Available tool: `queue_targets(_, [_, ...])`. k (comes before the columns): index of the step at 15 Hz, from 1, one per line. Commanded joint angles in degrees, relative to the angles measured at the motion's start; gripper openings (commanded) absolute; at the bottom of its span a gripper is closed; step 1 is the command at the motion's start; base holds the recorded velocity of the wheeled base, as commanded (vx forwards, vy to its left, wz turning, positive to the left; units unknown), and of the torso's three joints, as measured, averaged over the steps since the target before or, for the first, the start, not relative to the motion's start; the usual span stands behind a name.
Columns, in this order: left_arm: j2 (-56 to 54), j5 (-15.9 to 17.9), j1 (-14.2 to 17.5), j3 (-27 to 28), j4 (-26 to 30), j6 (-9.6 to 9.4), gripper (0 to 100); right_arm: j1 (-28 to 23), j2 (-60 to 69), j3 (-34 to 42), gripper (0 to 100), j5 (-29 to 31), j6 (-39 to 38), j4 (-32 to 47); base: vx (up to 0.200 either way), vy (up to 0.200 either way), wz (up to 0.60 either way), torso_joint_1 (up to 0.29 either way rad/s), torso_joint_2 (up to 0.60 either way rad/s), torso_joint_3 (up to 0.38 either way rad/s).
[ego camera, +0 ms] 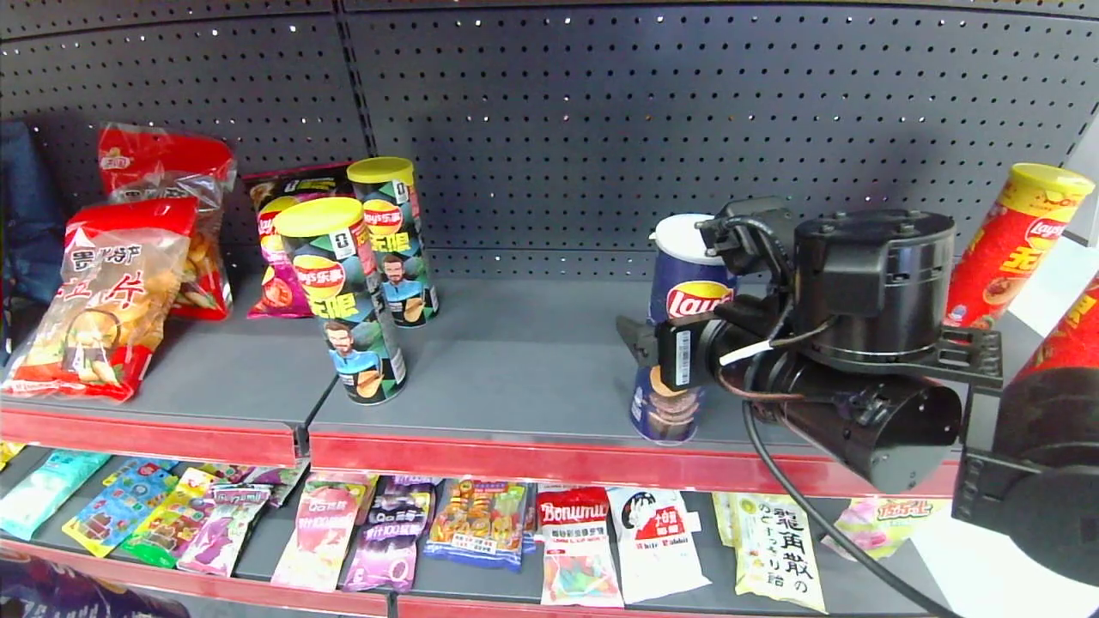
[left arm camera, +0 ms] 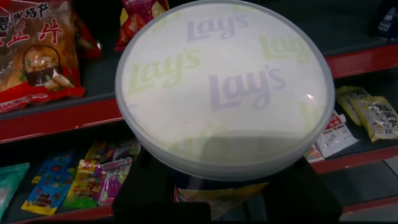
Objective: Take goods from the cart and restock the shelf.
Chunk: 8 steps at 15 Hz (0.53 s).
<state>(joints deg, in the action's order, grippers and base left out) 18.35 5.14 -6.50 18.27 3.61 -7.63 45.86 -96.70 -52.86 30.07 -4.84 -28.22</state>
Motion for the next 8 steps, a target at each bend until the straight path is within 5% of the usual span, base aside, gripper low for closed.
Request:
queue_targets(1, [0.02, -0.05, -0.01, 0.01, 0.00, -0.02, 0, 0.37, 0.37, 0.12, 100, 0.07, -0.08, -0.08, 0.000, 0.000, 0.00, 0.000, 0.00, 0.000])
queue_targets(8, [-0.24, 0.04, -0.01, -0.08, 0.00, -0.02, 0, 4.85, 11.44, 11.37, 100, 0.07, -0.26, -0.08, 0.000, 0.000, 0.00, 0.000, 0.00, 0.000])
